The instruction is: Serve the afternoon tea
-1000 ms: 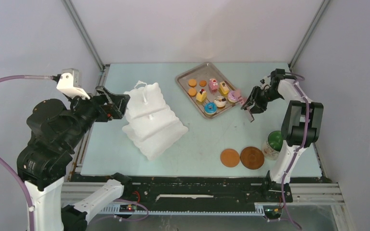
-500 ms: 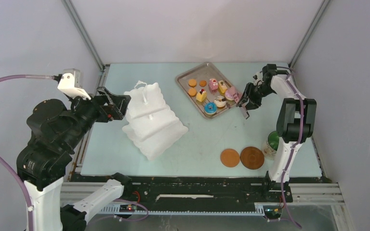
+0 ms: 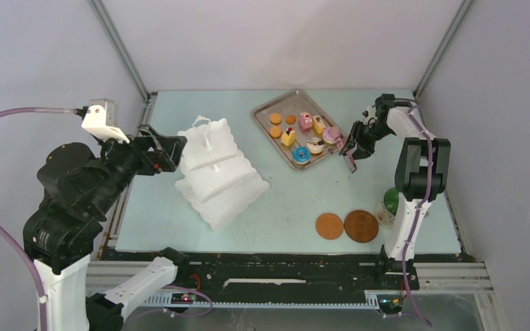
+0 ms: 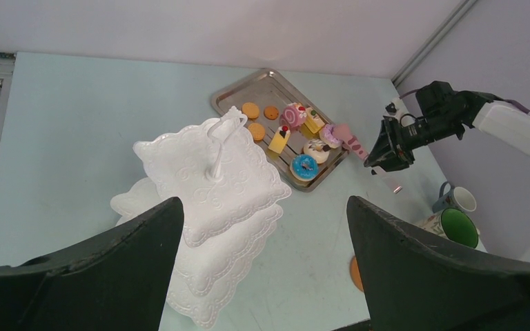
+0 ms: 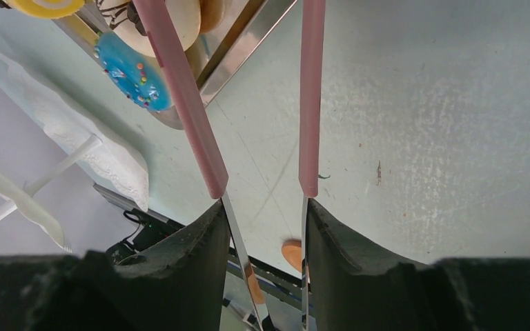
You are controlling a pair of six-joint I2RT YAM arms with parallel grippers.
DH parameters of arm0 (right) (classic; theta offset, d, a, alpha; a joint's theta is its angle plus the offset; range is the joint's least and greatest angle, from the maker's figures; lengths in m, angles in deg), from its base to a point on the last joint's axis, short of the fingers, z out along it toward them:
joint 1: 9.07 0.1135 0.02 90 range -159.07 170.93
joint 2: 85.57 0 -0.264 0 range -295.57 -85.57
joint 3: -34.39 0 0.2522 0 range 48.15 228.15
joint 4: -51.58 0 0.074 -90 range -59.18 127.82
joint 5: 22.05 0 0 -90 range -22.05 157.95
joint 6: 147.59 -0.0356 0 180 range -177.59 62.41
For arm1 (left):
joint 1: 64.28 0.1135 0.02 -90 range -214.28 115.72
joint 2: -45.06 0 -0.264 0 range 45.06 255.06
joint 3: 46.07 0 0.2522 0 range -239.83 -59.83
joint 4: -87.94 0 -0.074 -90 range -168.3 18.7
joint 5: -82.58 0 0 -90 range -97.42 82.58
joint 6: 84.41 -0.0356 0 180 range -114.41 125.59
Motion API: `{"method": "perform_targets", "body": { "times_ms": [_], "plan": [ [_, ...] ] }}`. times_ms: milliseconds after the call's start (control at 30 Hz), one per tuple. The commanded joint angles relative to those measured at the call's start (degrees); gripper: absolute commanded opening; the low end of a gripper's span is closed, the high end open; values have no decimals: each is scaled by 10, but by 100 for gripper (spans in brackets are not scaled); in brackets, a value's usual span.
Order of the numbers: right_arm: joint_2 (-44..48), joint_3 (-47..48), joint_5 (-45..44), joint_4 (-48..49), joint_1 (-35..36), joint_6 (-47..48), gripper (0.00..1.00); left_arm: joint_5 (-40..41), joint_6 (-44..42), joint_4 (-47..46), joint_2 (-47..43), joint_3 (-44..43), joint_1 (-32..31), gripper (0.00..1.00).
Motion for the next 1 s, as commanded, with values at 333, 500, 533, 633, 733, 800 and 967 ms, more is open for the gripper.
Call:
{"method": "perform_targets", "body": {
  "times_ms": [333,500,533,633,733,800,967],
  "plan": [
    [-27,35,45,3,-8,-8,36,7,-12,-20,0,-2,-4,95],
    [-12,30,57,2,-15,-5,16,8,-11,-19,1,-3,-5,95],
    [-10,29,62,2,-17,-5,12,7,-10,-19,1,-3,-4,95],
    [6,21,77,8,-24,-7,5,4,-9,-18,2,-3,-4,95],
    [28,8,89,20,-30,-9,0,3,-7,-17,1,-4,-4,95],
    [42,2,93,25,-33,-8,0,1,-6,-16,0,-3,-4,95],
    [54,-15,99,27,-37,-2,0,-8,0,-18,-1,-3,-4,95]
  ]
}}
